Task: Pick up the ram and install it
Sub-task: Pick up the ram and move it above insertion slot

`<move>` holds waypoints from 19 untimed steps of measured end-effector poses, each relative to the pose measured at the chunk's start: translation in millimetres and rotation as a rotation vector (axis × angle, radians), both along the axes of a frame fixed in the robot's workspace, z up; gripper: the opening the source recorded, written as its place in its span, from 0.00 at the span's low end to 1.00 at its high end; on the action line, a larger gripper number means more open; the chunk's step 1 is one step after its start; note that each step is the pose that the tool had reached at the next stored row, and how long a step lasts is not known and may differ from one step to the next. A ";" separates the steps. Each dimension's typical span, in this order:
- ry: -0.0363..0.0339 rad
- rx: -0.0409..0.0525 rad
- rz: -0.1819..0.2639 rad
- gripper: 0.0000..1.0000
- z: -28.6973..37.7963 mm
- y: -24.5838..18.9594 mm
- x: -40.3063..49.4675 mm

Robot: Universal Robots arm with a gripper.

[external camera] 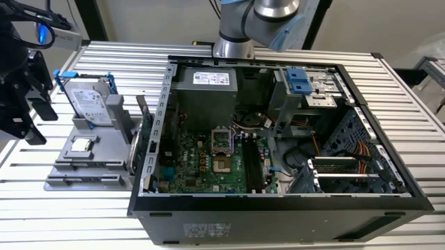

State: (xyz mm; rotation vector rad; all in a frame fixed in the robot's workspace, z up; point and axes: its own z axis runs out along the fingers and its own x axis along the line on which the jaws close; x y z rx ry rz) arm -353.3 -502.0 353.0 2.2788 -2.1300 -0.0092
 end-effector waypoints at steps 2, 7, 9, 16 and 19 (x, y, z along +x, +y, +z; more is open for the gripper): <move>-0.0001 -0.0038 0.000 1.00 -1.2 0.0 0.0; -0.0001 -0.0155 0.000 1.00 -4.7 -0.1 0.0; -0.0002 -0.0170 0.000 1.00 -6.2 0.0 0.0; -0.0001 -0.0206 0.000 1.00 -11.0 0.0 0.0; -0.0001 -0.0217 0.000 1.00 -12.9 0.0 0.0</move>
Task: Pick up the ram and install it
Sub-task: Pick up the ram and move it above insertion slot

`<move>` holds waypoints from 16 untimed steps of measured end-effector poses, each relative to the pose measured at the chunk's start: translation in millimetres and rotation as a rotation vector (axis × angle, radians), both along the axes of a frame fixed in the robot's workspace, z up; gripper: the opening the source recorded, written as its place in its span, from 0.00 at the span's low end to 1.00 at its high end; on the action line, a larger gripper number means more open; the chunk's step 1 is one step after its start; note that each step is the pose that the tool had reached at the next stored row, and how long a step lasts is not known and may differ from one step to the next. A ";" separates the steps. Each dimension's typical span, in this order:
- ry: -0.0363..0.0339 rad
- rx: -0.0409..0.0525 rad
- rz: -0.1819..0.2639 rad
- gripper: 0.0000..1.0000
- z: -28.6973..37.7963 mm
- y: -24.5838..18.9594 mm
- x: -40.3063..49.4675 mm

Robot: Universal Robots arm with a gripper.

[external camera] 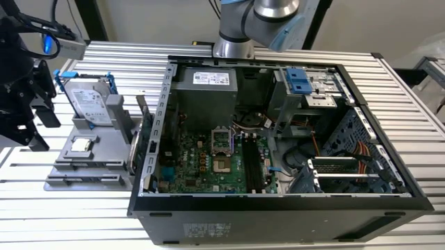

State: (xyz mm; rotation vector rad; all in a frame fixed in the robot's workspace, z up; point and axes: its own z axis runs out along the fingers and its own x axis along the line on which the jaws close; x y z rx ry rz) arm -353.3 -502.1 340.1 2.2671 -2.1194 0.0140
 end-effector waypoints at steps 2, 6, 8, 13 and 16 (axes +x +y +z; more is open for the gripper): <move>0.0000 -0.0006 0.000 1.00 -1.2 0.0 0.0; 0.0000 -0.0017 0.000 1.00 -3.8 0.0 0.0; 0.0000 -0.0020 0.000 1.00 -5.1 0.0 0.0; 0.0000 -0.0026 0.000 1.00 -8.3 0.0 0.0; 0.0000 -0.0027 0.000 1.00 -10.3 0.0 0.0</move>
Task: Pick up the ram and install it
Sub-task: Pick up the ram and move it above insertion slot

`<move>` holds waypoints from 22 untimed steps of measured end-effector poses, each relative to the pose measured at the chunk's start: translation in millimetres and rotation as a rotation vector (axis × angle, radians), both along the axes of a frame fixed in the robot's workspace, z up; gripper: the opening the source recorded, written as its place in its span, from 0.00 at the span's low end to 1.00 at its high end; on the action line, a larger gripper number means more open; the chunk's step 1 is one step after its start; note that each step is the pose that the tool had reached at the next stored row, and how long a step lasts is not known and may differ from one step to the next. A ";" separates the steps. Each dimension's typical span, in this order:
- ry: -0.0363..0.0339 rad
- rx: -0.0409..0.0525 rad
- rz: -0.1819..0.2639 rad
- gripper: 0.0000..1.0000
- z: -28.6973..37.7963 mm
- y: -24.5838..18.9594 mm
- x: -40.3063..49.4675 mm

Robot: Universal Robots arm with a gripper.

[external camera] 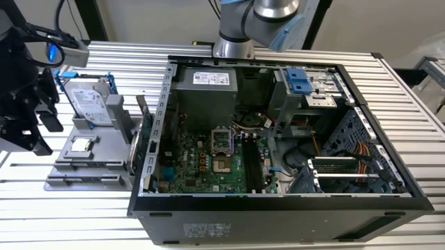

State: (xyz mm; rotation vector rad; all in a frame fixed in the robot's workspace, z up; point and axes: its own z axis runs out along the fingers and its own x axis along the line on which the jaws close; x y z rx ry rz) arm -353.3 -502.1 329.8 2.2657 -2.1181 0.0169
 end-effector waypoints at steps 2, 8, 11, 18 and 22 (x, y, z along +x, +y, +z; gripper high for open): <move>0.0001 -0.0001 0.000 1.00 -1.3 0.0 0.0; 0.0000 0.0000 -0.006 1.00 -5.2 0.0 0.0; 0.0000 0.0000 -0.008 1.00 -7.0 0.0 0.0; 0.0000 0.0000 -0.009 1.00 -11.4 0.7 0.0; 0.0000 0.0000 -0.009 1.00 -13.8 1.1 0.1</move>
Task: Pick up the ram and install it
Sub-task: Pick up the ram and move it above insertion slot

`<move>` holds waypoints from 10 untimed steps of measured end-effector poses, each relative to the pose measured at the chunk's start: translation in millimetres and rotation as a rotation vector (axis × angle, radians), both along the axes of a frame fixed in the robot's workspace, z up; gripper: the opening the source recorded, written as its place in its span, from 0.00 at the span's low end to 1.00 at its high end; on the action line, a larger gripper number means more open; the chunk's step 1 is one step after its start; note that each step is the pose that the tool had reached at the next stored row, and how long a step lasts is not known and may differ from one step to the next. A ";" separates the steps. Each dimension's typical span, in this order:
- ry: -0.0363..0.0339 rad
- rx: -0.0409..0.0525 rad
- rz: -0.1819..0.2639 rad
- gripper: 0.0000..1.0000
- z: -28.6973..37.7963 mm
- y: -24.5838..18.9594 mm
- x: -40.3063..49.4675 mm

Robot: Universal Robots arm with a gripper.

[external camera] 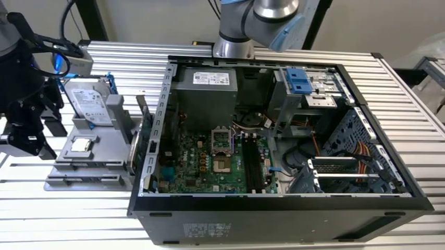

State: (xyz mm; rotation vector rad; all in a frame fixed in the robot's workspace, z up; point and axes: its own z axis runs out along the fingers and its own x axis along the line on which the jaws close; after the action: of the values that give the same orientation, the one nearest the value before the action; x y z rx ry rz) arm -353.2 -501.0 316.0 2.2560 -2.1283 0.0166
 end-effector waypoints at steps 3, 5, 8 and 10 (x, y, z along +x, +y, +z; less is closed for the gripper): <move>0.0002 -0.0001 0.000 1.00 -1.8 0.4 0.0; 0.0001 0.0000 0.000 1.00 -3.1 0.7 0.0; 0.0000 0.0000 -0.001 1.00 -5.0 1.2 0.0; 0.0001 -0.0001 -0.001 1.00 -6.1 1.4 0.1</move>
State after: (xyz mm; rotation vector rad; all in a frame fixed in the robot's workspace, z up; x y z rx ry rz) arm -353.0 -499.6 309.9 2.2553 -2.1288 0.0166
